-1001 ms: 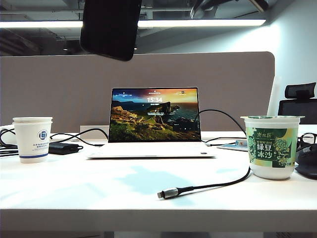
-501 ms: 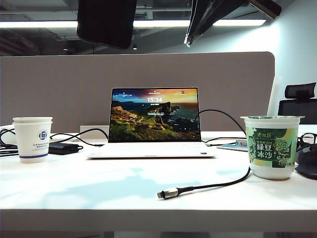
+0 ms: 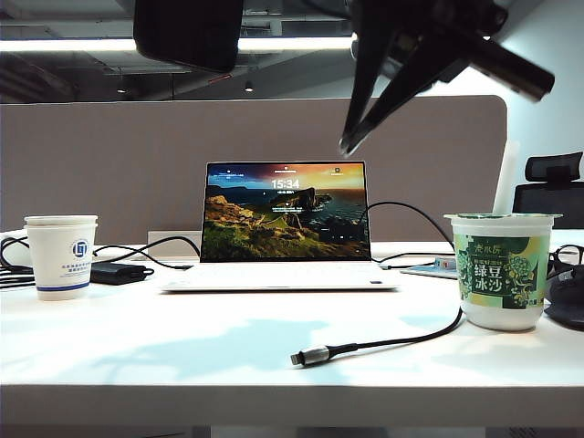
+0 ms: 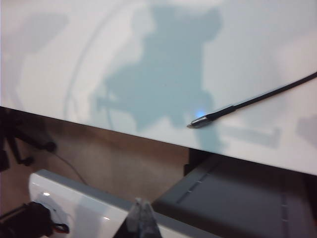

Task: Pick up the black phone, pick up the charger plug, insert the charger plug into the phone's charging port, and finally place the connected phone back on the desk.

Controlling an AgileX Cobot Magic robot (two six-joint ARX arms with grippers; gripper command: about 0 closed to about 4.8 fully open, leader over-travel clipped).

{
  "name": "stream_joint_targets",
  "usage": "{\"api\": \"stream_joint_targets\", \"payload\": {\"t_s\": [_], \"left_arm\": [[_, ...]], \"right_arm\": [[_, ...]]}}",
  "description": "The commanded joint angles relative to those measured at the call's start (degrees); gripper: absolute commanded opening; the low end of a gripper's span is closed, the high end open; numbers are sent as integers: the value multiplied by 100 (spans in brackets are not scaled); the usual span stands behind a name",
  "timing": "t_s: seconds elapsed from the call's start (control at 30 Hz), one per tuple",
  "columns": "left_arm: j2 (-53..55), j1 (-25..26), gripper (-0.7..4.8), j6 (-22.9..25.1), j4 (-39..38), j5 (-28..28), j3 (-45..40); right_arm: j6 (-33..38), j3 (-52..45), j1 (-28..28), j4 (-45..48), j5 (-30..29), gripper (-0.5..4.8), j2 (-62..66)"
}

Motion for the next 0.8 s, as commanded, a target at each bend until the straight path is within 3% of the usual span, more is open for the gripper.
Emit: {"api": "stream_joint_targets", "payload": {"t_s": [0.03, 0.47, 0.8], "left_arm": [[-61, 2, -6, -11, 203, 20, 44], [-90, 2, -6, -11, 201, 17, 44], [-214, 2, -6, -11, 203, -2, 44]], "right_arm": [[549, -76, 44, 308, -107, -6, 55], [1631, -90, 553, 761, -153, -6, 616], [2063, -90, 579, 876, -151, -6, 1126]]}}
